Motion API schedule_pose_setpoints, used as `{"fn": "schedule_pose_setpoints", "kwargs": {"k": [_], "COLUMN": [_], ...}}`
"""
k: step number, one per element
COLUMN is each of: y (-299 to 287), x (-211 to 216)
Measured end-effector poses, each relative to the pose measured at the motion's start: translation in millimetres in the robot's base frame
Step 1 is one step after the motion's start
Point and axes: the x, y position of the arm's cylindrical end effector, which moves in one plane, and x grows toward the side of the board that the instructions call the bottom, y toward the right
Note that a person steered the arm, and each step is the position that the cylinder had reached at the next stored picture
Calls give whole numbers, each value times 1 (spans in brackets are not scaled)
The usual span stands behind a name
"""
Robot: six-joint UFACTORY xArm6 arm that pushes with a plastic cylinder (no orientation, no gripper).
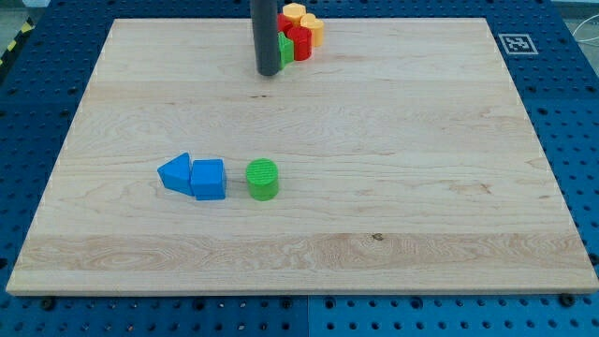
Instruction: Move blue triangle to green circle
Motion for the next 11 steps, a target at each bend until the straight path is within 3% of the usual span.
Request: {"fn": "schedule_pose_setpoints", "kwargs": {"k": [1, 2, 4, 6, 9, 11], "y": [-56, -91, -97, -81, -121, -82], "x": [12, 57, 185, 198, 250, 247]}}
